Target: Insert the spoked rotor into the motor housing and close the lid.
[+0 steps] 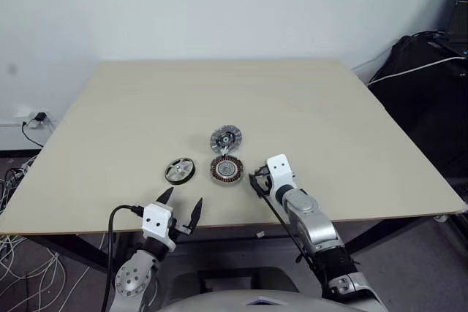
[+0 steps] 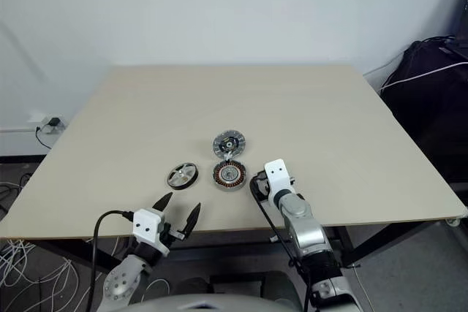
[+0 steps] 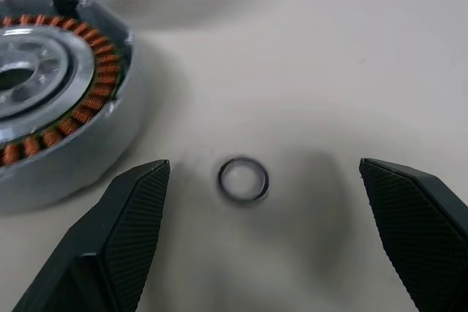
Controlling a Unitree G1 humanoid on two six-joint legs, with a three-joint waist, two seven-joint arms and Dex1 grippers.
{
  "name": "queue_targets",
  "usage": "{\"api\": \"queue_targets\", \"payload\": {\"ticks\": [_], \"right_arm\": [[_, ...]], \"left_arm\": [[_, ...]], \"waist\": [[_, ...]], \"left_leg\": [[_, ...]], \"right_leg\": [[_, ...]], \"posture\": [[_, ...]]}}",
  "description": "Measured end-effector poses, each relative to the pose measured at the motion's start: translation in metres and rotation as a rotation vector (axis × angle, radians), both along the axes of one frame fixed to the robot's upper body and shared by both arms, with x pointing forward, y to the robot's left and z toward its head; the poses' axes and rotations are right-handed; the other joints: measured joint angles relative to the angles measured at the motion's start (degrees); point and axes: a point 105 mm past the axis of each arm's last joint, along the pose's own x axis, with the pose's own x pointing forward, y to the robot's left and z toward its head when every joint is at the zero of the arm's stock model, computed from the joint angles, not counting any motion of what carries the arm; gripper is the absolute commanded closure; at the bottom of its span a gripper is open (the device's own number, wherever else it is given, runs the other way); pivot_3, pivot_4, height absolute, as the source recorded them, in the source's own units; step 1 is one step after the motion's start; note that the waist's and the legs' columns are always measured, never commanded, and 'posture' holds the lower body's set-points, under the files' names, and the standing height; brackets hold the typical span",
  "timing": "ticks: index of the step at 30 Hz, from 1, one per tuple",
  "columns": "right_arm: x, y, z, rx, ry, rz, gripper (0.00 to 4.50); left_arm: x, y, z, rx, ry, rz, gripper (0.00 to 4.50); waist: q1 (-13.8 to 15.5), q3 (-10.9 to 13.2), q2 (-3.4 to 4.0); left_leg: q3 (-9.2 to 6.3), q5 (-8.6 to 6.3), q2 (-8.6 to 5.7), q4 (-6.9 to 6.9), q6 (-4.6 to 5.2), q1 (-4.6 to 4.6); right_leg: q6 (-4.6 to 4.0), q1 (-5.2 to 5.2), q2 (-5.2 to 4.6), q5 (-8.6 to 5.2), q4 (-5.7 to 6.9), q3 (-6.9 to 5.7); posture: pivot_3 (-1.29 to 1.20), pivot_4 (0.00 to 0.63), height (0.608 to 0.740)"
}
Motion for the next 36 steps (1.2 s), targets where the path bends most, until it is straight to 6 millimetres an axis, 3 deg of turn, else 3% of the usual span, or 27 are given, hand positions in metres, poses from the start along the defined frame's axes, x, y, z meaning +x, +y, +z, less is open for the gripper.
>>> {"api": "queue_targets", "payload": {"ticks": [13, 16, 26, 36], "right_arm": [[0.005, 0.006, -0.005, -0.003, 0.001, 0.009, 0.03], [0.005, 0.008, -0.005, 0.015, 0.009, 0.002, 0.65], [0.003, 0.015, -0.007, 0.069, 0.036, -0.009, 3.79], [0.003, 0.013, -0.003, 0.074, 0.030, -0.017, 3.79]], "left_arm": [[-0.002, 0.000, -0.003, -0.003, 0.009, 0.007, 0.00], [-0.002, 0.000, -0.003, -0.003, 0.011, 0.007, 0.00], [-0.002, -0.001, -0.002, -0.004, 0.010, 0.004, 0.00], [-0.001, -0.001, -0.001, -0.004, 0.006, 0.003, 0.00]], "waist": [[-0.1, 0.0, 0.07], [-0.1, 0.0, 0.07], [0.0, 0.1, 0.15], [0.0, 0.1, 0.18]], "left_leg": [[0.04, 0.01, 0.04, -0.01, -0.02, 0.02], [0.04, 0.01, 0.04, -0.01, -0.03, 0.02], [0.01, 0.01, 0.07, -0.01, -0.03, 0.02], [0.02, 0.01, 0.04, -0.01, -0.03, -0.02]], "right_leg": [[0.01, -0.01, 0.02, 0.01, 0.02, 0.02], [0.01, -0.01, 0.02, 0.01, 0.03, 0.02], [0.01, -0.03, 0.01, 0.01, 0.04, 0.03], [0.01, -0.02, 0.01, 0.01, 0.04, 0.03]], "posture": [[0.00, 0.000, 0.740], [0.00, 0.000, 0.740], [0.00, 0.000, 0.740], [0.00, 0.000, 0.740]]}}
